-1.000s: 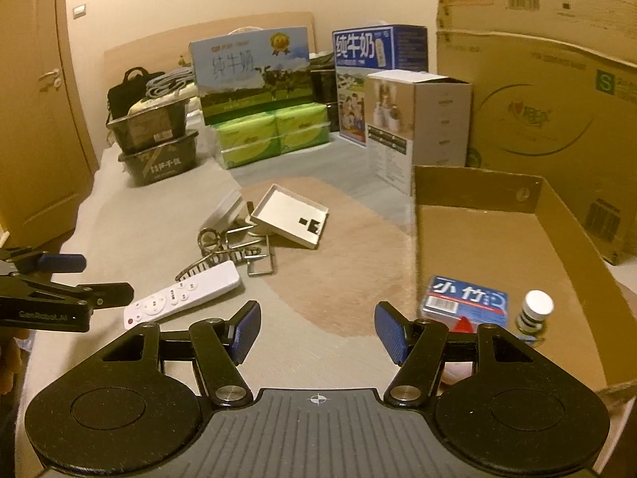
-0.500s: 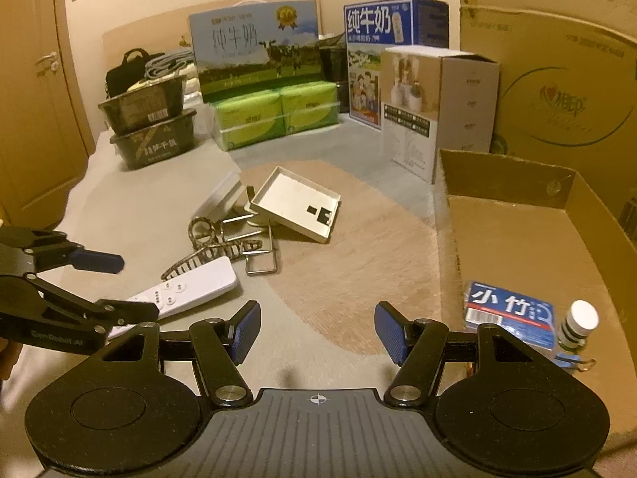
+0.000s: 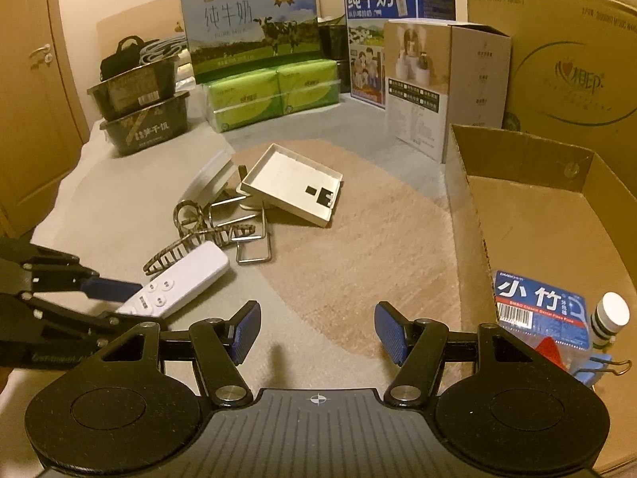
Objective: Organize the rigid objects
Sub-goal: 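Lower the left gripper onto the white remote and close on it, then grasp the metal wire stand with the right gripper while the left gripper holds the remote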
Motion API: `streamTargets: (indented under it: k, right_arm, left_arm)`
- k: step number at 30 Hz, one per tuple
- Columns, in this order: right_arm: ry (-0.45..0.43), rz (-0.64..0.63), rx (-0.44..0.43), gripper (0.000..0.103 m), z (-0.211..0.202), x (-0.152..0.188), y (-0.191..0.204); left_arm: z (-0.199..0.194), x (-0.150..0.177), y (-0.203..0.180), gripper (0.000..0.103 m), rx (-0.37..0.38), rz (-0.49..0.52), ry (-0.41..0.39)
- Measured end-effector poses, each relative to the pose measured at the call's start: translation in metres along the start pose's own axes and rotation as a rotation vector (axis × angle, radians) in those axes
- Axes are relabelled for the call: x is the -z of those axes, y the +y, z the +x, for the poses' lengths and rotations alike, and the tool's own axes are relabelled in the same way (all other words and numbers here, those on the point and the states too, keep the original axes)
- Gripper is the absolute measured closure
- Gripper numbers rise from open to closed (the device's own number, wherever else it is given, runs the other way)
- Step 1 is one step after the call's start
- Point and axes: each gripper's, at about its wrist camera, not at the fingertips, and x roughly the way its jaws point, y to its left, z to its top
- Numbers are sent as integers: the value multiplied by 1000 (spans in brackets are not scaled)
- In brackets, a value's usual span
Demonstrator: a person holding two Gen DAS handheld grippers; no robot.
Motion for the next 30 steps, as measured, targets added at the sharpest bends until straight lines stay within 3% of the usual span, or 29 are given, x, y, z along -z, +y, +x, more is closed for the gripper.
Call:
streamTargets:
  k: [11,21,30]
  right_arm:
    - [6,8,4,40,5,2,-2]
    - [-20,-22,-40,40,15,-11,5]
    - [-43,-138,-108,40,50,-34,28]
  left_arm:
    - [20,-12,-6,68,-69,-45,-44]
    - [-5,-3,-1,68,-109,-67,-76]
    - [-19,-4,22,68,-131,-144,-122]
